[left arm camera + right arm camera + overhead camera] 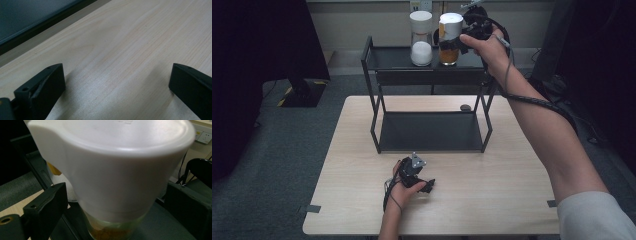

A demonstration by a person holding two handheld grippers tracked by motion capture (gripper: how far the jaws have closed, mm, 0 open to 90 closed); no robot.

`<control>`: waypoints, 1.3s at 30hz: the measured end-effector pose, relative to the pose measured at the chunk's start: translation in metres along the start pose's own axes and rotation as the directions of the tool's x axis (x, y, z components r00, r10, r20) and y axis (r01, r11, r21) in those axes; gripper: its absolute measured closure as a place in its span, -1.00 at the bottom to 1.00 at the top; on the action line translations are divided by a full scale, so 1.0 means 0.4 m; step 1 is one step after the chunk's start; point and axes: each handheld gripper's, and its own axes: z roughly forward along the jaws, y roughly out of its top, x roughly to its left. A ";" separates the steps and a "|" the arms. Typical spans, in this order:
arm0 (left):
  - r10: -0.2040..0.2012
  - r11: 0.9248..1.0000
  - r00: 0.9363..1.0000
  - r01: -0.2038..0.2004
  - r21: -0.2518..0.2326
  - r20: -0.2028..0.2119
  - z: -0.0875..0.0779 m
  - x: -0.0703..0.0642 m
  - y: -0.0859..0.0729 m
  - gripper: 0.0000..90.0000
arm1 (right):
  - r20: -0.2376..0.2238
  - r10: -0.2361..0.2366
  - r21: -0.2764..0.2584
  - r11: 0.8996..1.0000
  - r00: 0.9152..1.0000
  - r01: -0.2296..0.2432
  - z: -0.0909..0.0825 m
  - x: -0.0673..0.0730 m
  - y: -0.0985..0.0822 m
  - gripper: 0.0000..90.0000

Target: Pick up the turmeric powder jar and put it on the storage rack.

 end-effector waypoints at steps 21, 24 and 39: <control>0.000 1.000 1.000 0.000 0.000 0.000 0.000 0.000 0.000 -1.00 | -0.015 0.006 -0.039 0.999 1.000 -0.006 -0.059 0.018 -0.064 -0.98; 0.000 1.000 1.000 0.000 0.000 0.000 0.000 0.000 0.000 -1.00 | -0.019 0.005 -0.045 0.999 1.000 -0.006 -0.064 0.022 -0.076 -0.98; 0.001 1.000 1.000 -0.001 0.000 0.000 0.000 0.000 0.000 -1.00 | -0.072 0.004 -0.068 0.998 0.997 -0.009 -0.080 0.039 -0.134 -0.98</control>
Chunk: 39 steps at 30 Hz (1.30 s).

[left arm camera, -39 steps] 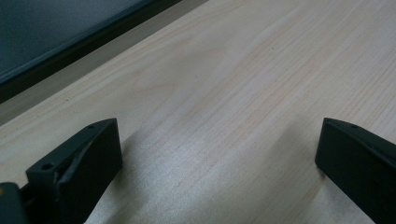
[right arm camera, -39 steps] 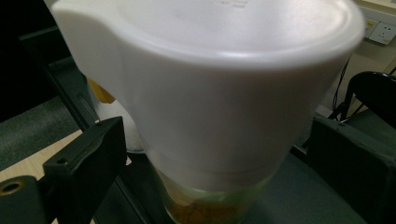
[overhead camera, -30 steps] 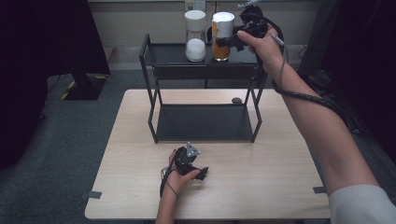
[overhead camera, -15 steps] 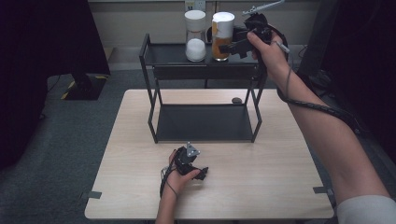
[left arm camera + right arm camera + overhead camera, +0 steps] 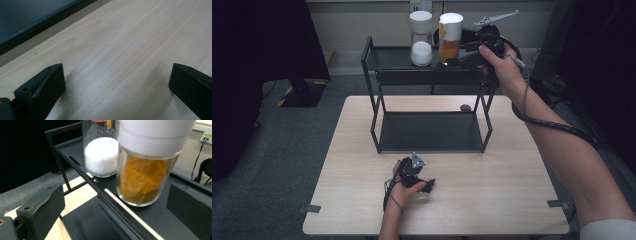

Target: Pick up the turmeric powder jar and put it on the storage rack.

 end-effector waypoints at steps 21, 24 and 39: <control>-0.001 1.000 1.000 0.001 -0.001 0.000 0.000 0.000 0.000 -1.00 | -0.070 -0.013 -0.011 1.000 0.997 0.012 -0.016 0.013 -0.089 -0.97; -0.001 1.000 1.000 0.001 -0.001 0.000 0.000 0.000 0.000 -1.00 | -0.082 -0.007 -0.017 1.000 0.997 0.006 -0.019 0.010 -0.106 -0.97; -0.002 1.000 1.000 0.002 -0.002 0.000 0.000 0.000 -0.001 -1.00 | -0.123 -0.003 -0.023 1.000 0.992 0.001 -0.031 0.011 -0.184 -0.96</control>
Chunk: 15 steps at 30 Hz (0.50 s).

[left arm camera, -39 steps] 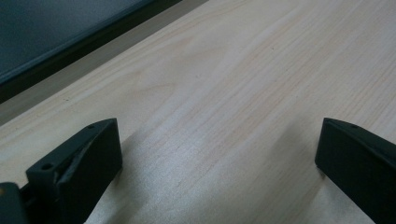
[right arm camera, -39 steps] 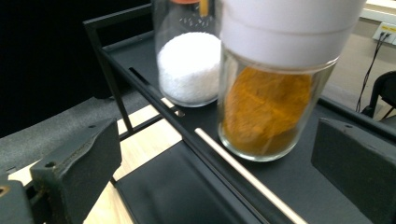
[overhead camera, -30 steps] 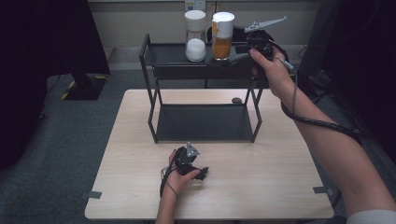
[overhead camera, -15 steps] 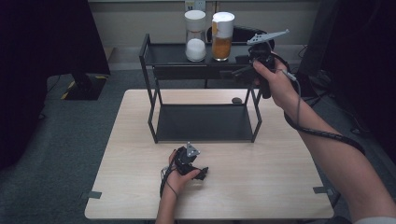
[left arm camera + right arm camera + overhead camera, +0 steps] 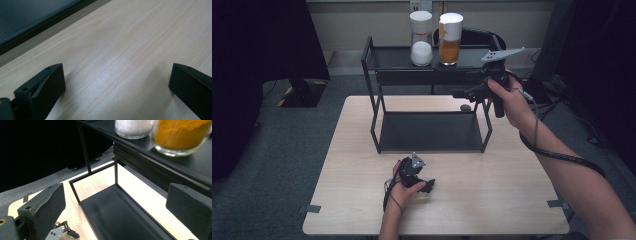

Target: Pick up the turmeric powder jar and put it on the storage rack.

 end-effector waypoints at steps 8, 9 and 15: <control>0.000 1.000 1.000 0.000 0.000 0.000 0.000 0.000 0.000 -1.00 | -0.013 0.003 0.018 1.000 1.000 -0.002 0.013 0.001 -0.048 -0.96; 0.000 1.000 1.000 0.000 0.000 0.000 0.000 0.000 0.000 -1.00 | -0.013 0.005 0.018 1.000 1.000 -0.005 0.014 0.001 -0.053 -0.96; 0.001 1.000 1.000 -0.001 0.000 0.000 0.000 0.000 0.000 -1.00 | -0.021 0.015 0.023 1.000 1.000 -0.015 0.022 0.001 -0.089 -0.95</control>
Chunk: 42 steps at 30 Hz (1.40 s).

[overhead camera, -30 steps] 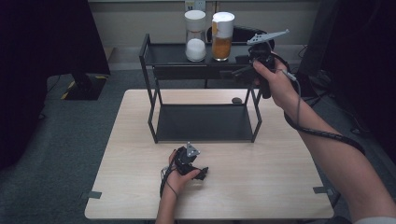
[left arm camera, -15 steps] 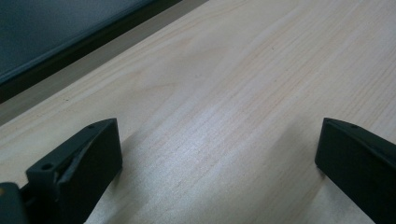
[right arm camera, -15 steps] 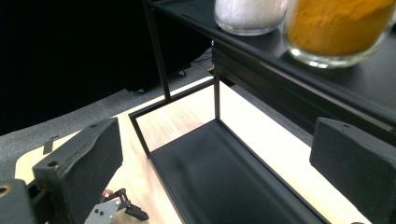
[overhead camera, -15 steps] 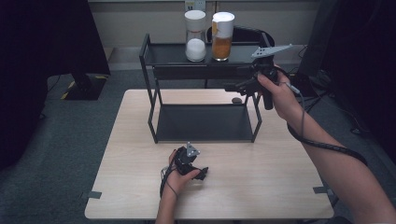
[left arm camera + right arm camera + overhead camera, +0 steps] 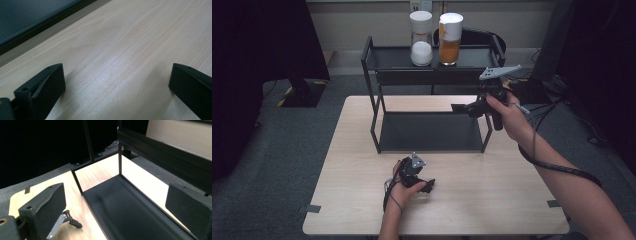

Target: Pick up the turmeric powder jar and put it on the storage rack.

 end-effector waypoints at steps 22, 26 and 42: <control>-0.001 1.000 1.000 0.001 0.000 0.000 0.000 0.000 0.000 -1.00 | -0.028 0.027 0.033 0.999 0.999 -0.026 0.031 -0.002 -0.108 -0.95; -0.001 1.000 1.000 0.001 0.001 0.001 0.000 0.000 0.000 -1.00 | -0.029 0.030 0.040 0.999 0.999 -0.029 0.033 -0.003 -0.125 -0.95; -0.001 1.000 1.000 0.001 0.000 0.000 0.000 0.000 0.000 -1.00 | -0.036 0.064 0.049 0.997 0.997 -0.062 0.040 -0.006 -0.216 -0.95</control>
